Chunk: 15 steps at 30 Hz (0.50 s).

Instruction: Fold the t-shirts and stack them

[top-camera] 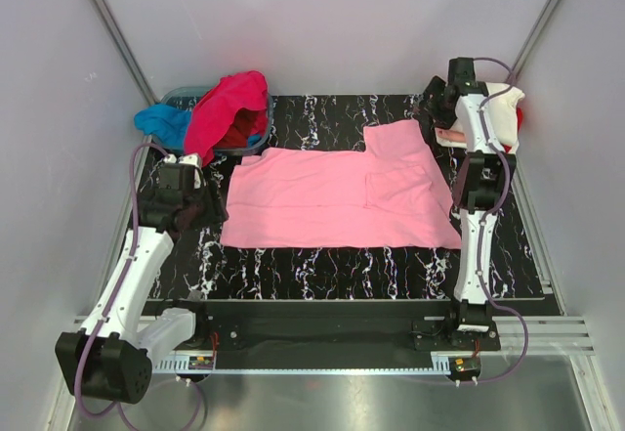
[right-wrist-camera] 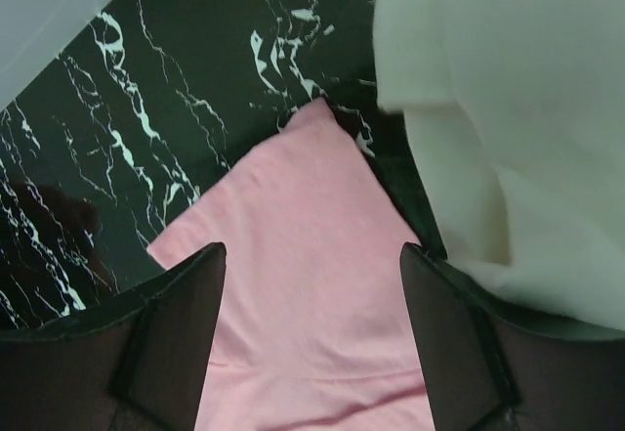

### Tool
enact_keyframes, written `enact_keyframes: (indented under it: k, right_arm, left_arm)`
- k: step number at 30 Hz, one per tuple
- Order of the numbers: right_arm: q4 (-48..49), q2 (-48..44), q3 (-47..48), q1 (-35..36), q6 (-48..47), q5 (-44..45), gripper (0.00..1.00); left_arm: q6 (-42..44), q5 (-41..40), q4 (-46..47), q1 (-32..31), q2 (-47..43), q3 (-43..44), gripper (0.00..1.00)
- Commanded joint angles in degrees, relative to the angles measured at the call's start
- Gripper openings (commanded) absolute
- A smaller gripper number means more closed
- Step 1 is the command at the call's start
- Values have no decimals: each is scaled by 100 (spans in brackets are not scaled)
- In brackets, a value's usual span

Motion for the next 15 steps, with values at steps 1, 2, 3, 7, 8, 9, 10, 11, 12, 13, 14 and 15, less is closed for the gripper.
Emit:
enact_keyframes:
  k: [1,2,3,7,8,9,10,11,12,13,14,15]
  right_arm:
    - [-286,681,931,37,-167,-191,80]
    - [-198,761,994,37,-132,-165,80]
    - [12,867,1021,37,-97,-165,80]
    - [620,1052,1090,89,-52,19,80]
    - [699,1131,1187,124,-96,177,80]
    - [708,1323,1440,142,-105,256,80]
    - [699,1412,1556,160,-105,309,80]
    - [699,1526,1662,177,-96,345,80]
    - [699,1683,1785,186,-96,380,79]
    - [717,1746,1786,195,-88,406,79]
    - [813,1773,1742,204,-96,442,79]
    - [866,1816,1611,213,-88,433,78]
  left_arm:
    - [69,96,190,-33,2,-5,58]
    - [69,96,199,-33,-6,-14,58]
    - [69,105,199,-33,-6,-14,58]
    - [52,123,217,-77,-41,-32,58]
    - [52,123,217,-77,-50,-32,58]
    - [52,114,217,-86,-59,-40,58]
    - [52,123,217,-86,-59,-32,58]
    - [52,114,217,-86,-59,-32,58]
    - [52,123,217,-86,-42,-32,58]
    - [52,123,217,-86,-50,-32,58]
    - [52,114,208,-86,-41,-32,58]
    - [43,114,217,-86,-50,-40,58]
